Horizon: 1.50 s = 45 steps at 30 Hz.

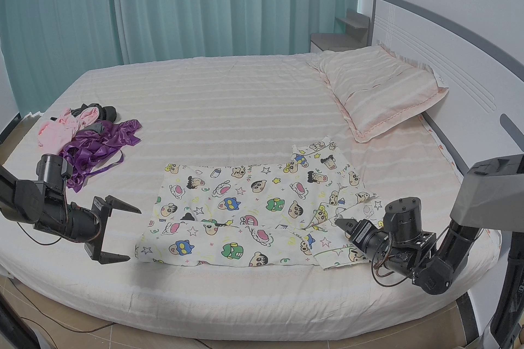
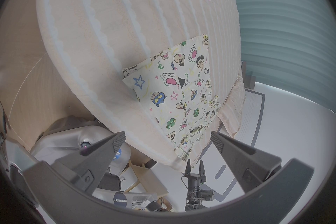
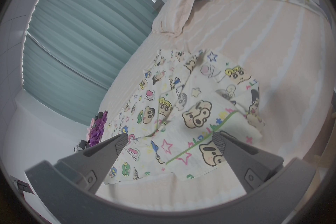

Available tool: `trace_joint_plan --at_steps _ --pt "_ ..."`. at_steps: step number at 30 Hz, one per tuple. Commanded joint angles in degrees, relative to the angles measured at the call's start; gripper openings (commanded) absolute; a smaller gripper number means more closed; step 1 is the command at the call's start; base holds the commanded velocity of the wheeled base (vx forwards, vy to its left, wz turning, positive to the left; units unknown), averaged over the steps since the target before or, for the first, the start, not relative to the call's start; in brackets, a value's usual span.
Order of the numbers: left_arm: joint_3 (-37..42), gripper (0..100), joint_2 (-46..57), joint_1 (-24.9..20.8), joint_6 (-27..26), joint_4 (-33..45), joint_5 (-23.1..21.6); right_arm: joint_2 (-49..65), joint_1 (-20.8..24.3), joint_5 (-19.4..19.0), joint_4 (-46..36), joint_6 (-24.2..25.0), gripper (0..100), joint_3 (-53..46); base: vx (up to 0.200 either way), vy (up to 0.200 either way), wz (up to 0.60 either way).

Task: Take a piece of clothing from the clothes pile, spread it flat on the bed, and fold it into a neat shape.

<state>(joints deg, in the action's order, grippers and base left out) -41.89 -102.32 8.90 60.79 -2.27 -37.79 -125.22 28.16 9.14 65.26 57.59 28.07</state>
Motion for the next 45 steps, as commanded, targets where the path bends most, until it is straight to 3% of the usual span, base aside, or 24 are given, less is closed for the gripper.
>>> trace_joint_plan --at_steps 1,7,21,37,45 --pt "0.1 100 0.0 -0.4 0.0 0.0 0.0 -7.2 -1.9 -2.0 0.6 0.2 100 2.0 0.0 0.0 0.0" --pt "0.1 100 0.4 -0.6 -0.1 0.0 0.0 -7.8 -3.6 -2.0 0.7 0.2 100 2.4 0.0 0.0 0.0" --pt "0.1 100 0.5 -0.6 0.5 0.0 1.1 4.7 -3.1 -1.4 3.6 -0.1 100 -4.3 0.0 0.0 0.0" --pt "0.1 100 0.0 -0.5 4.5 -3.5 1.5 4.8 -3.5 -1.2 5.9 -0.5 100 -5.8 0.0 0.0 0.0" --pt "0.1 100 0.4 -0.5 4.2 -3.7 1.6 5.8 -3.5 -1.3 5.9 -1.0 100 -6.7 0.2 0.0 0.0"
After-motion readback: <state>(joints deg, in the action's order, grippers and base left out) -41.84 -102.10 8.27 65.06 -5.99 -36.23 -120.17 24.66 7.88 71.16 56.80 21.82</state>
